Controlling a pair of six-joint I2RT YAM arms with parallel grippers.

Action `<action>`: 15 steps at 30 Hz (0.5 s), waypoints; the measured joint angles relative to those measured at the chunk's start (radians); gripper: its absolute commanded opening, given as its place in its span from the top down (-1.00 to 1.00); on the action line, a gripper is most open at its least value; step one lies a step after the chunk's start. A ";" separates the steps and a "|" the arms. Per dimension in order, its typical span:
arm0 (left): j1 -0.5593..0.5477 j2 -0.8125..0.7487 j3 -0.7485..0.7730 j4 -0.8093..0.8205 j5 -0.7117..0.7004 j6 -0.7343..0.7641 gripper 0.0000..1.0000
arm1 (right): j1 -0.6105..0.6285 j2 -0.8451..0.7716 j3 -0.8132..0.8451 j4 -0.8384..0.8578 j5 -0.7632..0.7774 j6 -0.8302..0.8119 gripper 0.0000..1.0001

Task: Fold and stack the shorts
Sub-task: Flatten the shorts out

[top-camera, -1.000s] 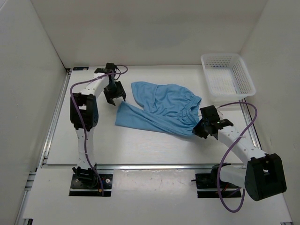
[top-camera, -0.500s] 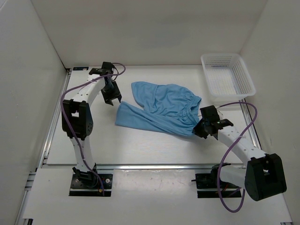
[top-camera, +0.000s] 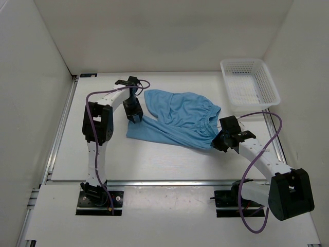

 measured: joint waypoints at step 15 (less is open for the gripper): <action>0.002 0.004 0.002 -0.007 -0.019 -0.013 0.00 | 0.000 0.000 0.000 0.000 0.000 0.000 1.00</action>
